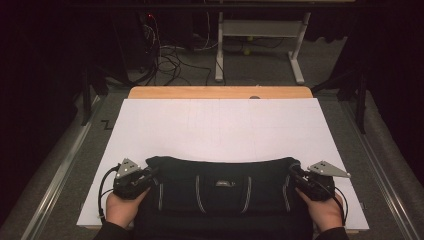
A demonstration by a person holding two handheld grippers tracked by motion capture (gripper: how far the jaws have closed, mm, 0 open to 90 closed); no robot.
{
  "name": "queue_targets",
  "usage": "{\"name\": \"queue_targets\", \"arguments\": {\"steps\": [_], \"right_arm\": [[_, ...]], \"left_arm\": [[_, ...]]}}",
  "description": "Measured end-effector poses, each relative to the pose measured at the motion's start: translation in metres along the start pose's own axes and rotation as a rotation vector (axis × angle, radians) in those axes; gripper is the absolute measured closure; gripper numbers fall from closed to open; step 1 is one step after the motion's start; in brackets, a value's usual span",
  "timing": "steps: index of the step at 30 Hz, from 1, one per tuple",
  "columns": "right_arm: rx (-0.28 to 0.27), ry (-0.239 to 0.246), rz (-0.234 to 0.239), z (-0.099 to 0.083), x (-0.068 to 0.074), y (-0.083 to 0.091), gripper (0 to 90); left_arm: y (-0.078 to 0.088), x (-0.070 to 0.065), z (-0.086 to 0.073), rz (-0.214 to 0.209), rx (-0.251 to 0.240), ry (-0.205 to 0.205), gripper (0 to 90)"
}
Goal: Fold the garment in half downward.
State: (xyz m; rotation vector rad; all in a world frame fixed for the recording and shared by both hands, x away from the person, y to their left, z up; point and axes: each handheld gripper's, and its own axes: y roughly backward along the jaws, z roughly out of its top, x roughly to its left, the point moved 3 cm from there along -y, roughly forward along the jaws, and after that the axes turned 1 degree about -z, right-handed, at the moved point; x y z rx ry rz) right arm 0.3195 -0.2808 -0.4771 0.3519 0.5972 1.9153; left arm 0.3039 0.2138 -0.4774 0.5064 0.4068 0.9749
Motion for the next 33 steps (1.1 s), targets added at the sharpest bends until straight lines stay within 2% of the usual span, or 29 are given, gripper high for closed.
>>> {"name": "queue_targets", "arguments": {"steps": [2,5,13,19,24,28,31,33], "right_arm": [[-0.012,0.005,-0.002,0.002,0.000,0.002,78.9],[-0.038,0.013,-0.004,0.008,-0.001,0.005,79.2],[-0.091,0.052,-0.018,0.030,-0.003,0.005,79.2],[-0.113,0.079,-0.053,0.049,-0.008,-0.006,79.2],[-0.142,0.050,-0.076,0.068,-0.016,-0.016,79.2],[-0.153,0.046,-0.086,0.080,-0.020,-0.028,79.3],[-0.148,0.044,-0.099,0.088,-0.024,-0.039,79.2],[-0.156,0.039,-0.107,0.094,-0.026,-0.044,79.2]], "left_arm": [[0.000,0.000,0.002,0.004,-0.004,-0.015,73.8],[0.001,0.001,0.005,0.000,-0.012,-0.015,73.8],[0.000,0.008,0.029,0.026,-0.050,-0.039,73.9],[-0.010,0.019,0.047,0.043,-0.054,-0.024,73.9],[-0.013,0.025,0.068,0.072,-0.080,-0.028,73.9],[-0.021,0.034,0.081,0.100,-0.069,-0.035,73.9],[-0.024,0.040,0.089,0.086,-0.084,0.000,73.8],[-0.026,0.042,0.092,0.097,-0.093,0.002,73.8]]}}
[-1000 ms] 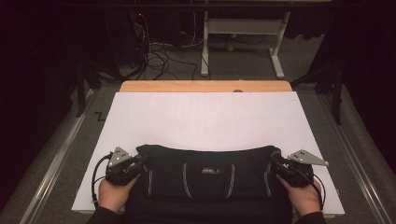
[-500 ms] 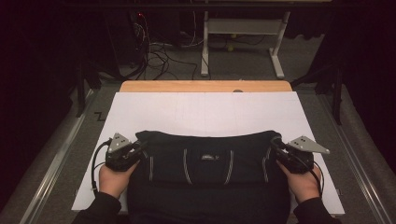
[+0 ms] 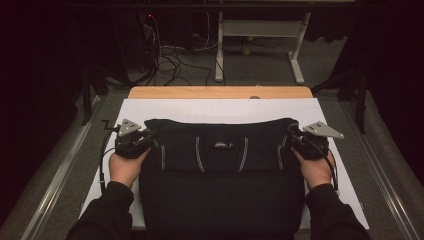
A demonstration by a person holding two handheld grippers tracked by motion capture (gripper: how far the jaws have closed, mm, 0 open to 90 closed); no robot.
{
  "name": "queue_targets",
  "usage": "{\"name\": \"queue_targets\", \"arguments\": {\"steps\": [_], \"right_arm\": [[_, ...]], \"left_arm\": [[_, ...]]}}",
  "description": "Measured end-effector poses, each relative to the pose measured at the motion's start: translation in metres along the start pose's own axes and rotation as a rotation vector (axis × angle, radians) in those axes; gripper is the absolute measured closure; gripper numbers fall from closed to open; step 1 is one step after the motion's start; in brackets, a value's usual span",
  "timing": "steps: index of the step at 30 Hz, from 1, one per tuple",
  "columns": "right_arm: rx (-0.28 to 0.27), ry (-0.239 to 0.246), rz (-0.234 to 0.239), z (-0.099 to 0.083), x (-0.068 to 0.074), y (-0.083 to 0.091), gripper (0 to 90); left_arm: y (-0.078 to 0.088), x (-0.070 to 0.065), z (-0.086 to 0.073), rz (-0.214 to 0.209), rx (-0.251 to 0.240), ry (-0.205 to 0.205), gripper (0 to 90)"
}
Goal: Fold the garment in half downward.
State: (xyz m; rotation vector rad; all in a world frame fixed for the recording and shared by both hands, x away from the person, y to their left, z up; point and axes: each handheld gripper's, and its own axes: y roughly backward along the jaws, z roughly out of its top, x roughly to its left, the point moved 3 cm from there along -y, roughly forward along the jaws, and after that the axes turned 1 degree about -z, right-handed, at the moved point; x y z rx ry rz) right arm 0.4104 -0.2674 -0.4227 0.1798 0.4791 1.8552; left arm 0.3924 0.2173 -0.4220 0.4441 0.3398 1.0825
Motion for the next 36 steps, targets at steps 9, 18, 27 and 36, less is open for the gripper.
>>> {"name": "queue_targets", "arguments": {"steps": [9,18,27,36], "right_arm": [[-0.027,0.037,-0.034,0.025,-0.003,-0.019,79.1],[0.044,0.068,-0.053,0.022,-0.001,-0.050,78.4],[0.090,-0.027,-0.072,0.010,-0.005,-0.051,38.3],[0.081,-0.049,0.011,-0.007,0.005,-0.026,33.1]], "left_arm": [[-0.019,0.009,0.001,0.035,0.015,0.050,73.5],[-0.043,0.016,-0.005,0.058,0.057,0.072,72.7],[-0.042,0.025,-0.015,0.031,0.119,0.167,38.8],[-0.029,0.001,-0.027,-0.044,0.106,0.124,27.7]]}}
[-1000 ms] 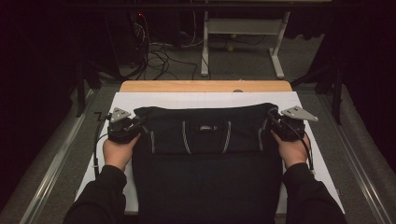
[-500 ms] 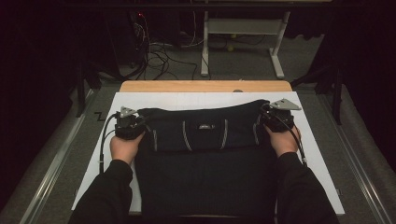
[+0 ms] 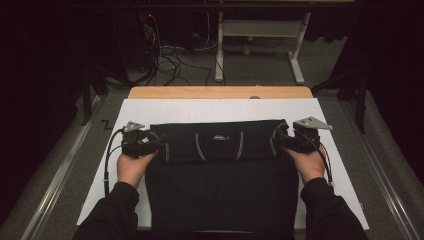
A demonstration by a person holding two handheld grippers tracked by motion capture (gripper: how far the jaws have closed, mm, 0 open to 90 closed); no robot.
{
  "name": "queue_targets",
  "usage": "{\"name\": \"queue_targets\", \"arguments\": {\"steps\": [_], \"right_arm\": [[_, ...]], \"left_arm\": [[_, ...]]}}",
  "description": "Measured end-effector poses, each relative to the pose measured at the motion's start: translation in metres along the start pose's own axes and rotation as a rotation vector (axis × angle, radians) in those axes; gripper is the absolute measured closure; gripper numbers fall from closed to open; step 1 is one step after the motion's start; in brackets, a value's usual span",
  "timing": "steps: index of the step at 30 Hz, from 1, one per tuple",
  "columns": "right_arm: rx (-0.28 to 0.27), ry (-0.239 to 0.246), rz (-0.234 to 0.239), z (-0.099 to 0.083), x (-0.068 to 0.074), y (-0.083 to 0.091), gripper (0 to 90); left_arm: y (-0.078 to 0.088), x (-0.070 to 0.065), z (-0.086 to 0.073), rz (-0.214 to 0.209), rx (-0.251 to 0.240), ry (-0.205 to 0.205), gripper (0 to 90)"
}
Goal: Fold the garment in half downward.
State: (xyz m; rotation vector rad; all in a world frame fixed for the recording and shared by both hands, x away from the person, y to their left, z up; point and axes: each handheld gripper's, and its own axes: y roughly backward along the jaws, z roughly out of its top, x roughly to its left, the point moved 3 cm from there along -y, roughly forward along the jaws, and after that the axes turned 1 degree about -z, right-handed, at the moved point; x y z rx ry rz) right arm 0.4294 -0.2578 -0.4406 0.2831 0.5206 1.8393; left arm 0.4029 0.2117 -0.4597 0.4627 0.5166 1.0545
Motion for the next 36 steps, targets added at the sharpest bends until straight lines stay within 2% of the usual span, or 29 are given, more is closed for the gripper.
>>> {"name": "queue_targets", "arguments": {"steps": [4,7,10,16,19,22,27,30,32,36], "right_arm": [[0.021,0.018,0.043,-0.013,0.010,0.003,33.5],[0.041,0.014,0.078,-0.025,0.016,0.004,34.5],[0.079,0.014,0.099,-0.036,0.020,0.002,35.4],[0.151,0.015,0.120,-0.050,0.024,-0.006,39.9],[0.178,0.012,0.132,-0.052,0.024,-0.008,44.8],[0.198,0.018,0.138,-0.053,0.025,-0.009,56.3],[0.191,0.060,0.146,-0.053,0.029,-0.008,71.1],[0.181,0.094,0.135,-0.051,0.032,-0.006,73.2],[0.157,0.082,0.141,-0.047,0.031,-0.001,73.4],[0.102,0.071,0.157,-0.038,0.030,0.015,73.3]], "left_arm": [[-0.003,-0.010,-0.016,-0.058,0.027,-0.005,27.6],[-0.009,-0.017,-0.025,-0.097,0.069,-0.007,27.3],[-0.011,-0.021,-0.032,-0.098,0.080,-0.023,27.6],[-0.020,-0.023,-0.041,-0.083,0.137,-0.034,29.2],[-0.020,-0.023,-0.043,-0.067,0.129,-0.029,35.1],[-0.019,-0.021,-0.044,-0.057,0.125,-0.031,48.1],[-0.019,-0.022,-0.044,-0.063,0.117,-0.041,65.6],[-0.013,-0.022,-0.040,-0.060,0.086,-0.031,71.0],[-0.007,-0.024,-0.035,-0.062,0.061,-0.036,72.6],[0.008,-0.032,-0.026,-0.051,0.026,-0.082,73.2]]}}
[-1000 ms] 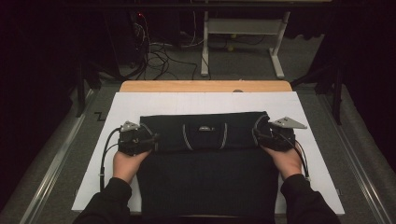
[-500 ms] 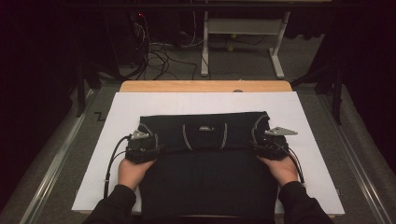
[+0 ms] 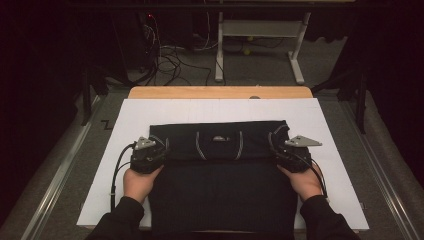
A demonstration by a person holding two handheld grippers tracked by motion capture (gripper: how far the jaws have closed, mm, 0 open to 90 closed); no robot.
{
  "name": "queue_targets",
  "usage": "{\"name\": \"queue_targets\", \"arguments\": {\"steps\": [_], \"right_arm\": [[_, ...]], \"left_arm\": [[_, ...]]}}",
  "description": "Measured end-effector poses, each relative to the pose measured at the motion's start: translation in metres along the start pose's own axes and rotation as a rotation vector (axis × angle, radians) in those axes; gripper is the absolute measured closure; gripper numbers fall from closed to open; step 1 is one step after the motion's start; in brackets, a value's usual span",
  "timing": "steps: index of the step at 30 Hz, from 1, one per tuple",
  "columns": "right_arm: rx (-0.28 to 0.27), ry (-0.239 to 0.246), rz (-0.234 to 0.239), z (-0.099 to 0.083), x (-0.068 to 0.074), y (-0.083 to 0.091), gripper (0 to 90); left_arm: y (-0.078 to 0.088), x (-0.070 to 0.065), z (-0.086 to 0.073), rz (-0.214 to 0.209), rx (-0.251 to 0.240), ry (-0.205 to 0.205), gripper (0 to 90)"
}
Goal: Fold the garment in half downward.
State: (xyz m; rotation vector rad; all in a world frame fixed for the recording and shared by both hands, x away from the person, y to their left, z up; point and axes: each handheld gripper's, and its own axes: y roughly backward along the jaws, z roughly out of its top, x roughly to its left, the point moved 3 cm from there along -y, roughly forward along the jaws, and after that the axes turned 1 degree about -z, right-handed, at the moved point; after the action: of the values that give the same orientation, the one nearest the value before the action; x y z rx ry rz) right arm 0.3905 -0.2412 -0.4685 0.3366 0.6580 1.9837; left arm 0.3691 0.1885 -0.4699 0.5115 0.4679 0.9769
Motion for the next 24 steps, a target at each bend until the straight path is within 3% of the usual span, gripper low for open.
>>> {"name": "queue_targets", "arguments": {"steps": [6,14,17,24], "right_arm": [[-0.047,0.029,0.003,-0.003,0.005,0.019,73.1],[-0.089,0.041,0.027,-0.015,0.015,0.037,73.0],[-0.085,0.057,0.034,-0.022,0.018,0.041,72.8],[-0.063,0.087,0.037,-0.034,0.024,0.050,72.7]], "left_arm": [[0.016,-0.004,-0.005,-0.036,-0.035,0.002,73.3],[0.025,-0.009,-0.029,-0.058,-0.020,-0.015,73.0],[0.025,-0.009,-0.035,-0.067,-0.013,-0.008,72.9],[0.030,-0.020,-0.046,-0.087,0.012,-0.039,72.8]]}}
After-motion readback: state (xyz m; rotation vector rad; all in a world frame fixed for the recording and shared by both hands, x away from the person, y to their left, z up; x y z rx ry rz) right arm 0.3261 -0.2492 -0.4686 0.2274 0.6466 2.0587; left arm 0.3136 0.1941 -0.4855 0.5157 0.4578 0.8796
